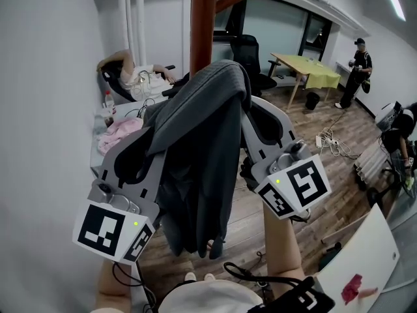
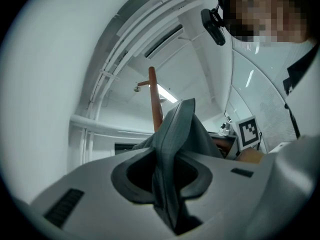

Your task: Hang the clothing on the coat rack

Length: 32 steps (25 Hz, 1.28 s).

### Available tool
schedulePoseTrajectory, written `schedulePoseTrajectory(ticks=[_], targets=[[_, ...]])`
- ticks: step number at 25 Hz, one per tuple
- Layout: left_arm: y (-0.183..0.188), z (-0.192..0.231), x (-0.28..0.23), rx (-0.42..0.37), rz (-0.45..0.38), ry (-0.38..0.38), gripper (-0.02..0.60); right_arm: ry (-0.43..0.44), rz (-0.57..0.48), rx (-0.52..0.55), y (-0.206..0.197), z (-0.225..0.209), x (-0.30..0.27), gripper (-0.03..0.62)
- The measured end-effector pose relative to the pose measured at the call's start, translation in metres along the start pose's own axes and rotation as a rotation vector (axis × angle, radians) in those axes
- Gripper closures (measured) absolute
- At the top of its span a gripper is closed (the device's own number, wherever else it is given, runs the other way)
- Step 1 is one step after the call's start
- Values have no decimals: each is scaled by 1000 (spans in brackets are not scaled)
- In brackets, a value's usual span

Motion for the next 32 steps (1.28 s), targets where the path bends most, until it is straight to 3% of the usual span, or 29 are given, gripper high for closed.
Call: schedulePoseTrajectory(ticks=[7, 21, 32], targets=[[-1, -16, 6, 11, -1, -28, 503, -14, 24, 51, 6, 3, 14, 562], [-1, -22, 25, 24, -29, -71, 469, -39, 29, 46, 4, 8, 27, 560], [-7, -23, 36, 65, -48, -62, 436, -54, 49, 26, -3, 7, 38, 516]])
Point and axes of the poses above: the fingertips, and each gripper's own axes: x backward along the fingers, z to its left, y out of its top, the point moved 4 cm from there along x, backward along the fingers, and after that the axes turned 12 degrees about x, right-handed, at the moved point
